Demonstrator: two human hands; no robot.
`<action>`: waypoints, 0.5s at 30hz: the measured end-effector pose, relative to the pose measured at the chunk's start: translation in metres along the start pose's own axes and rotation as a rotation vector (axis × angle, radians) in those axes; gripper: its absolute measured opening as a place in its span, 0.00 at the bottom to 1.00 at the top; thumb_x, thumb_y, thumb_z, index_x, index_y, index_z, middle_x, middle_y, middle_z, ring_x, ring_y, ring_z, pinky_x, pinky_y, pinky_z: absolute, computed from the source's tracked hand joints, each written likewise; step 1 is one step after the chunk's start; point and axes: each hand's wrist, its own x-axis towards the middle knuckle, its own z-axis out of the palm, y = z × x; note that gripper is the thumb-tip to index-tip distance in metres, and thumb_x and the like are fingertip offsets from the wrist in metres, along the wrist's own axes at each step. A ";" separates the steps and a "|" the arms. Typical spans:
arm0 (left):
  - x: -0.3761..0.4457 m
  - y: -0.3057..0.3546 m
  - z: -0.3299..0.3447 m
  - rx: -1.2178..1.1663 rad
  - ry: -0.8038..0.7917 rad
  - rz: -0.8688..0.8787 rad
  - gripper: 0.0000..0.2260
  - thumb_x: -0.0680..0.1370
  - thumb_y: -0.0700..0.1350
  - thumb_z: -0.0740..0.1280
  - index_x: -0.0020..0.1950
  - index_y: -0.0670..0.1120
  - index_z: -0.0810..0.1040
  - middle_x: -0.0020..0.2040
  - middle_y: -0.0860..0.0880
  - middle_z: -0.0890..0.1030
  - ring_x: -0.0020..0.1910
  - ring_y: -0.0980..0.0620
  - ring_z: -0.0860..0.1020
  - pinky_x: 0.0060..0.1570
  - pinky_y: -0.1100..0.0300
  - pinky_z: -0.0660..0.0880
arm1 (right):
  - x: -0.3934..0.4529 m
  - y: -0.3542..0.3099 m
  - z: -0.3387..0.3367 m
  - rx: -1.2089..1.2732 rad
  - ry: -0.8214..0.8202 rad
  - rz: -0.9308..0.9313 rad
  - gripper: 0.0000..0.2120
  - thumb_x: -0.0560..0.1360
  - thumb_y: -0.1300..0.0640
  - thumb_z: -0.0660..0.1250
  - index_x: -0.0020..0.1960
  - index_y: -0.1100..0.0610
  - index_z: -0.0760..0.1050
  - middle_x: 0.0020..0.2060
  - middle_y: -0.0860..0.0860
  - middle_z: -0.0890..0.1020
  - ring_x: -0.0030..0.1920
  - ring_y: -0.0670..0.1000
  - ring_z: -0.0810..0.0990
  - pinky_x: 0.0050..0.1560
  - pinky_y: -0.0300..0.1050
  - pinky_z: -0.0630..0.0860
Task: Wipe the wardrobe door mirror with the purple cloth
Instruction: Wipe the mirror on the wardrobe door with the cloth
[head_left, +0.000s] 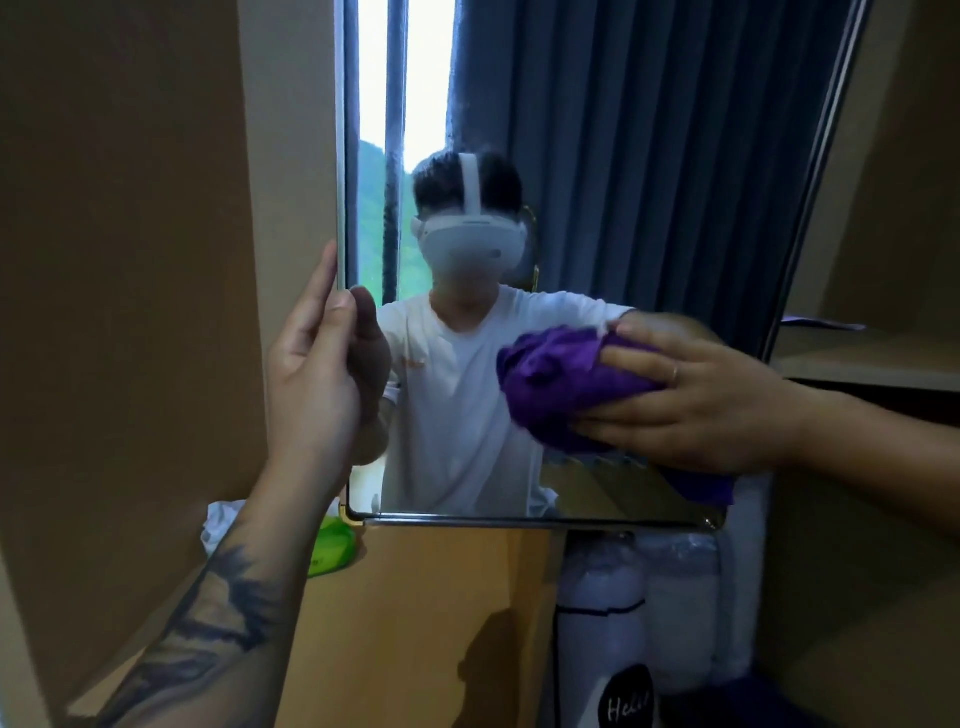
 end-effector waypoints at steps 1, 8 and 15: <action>0.000 -0.001 0.000 -0.005 -0.008 0.001 0.20 0.86 0.38 0.57 0.79 0.45 0.67 0.32 0.72 0.79 0.36 0.78 0.76 0.39 0.80 0.70 | -0.004 -0.004 0.001 0.009 0.025 0.115 0.17 0.84 0.58 0.62 0.72 0.53 0.76 0.69 0.51 0.80 0.75 0.64 0.68 0.76 0.70 0.64; 0.005 -0.008 -0.005 -0.016 0.015 0.023 0.19 0.86 0.39 0.58 0.77 0.46 0.69 0.35 0.71 0.81 0.39 0.74 0.79 0.43 0.78 0.72 | -0.039 -0.022 -0.004 0.003 -0.110 -0.049 0.32 0.75 0.60 0.73 0.75 0.51 0.67 0.73 0.49 0.74 0.80 0.64 0.58 0.79 0.67 0.54; 0.000 -0.012 0.002 0.012 0.014 0.072 0.20 0.86 0.37 0.56 0.79 0.44 0.65 0.35 0.76 0.79 0.42 0.79 0.77 0.44 0.81 0.70 | -0.047 -0.043 0.002 0.006 0.001 0.332 0.18 0.82 0.60 0.67 0.72 0.56 0.77 0.71 0.54 0.77 0.75 0.68 0.67 0.75 0.71 0.64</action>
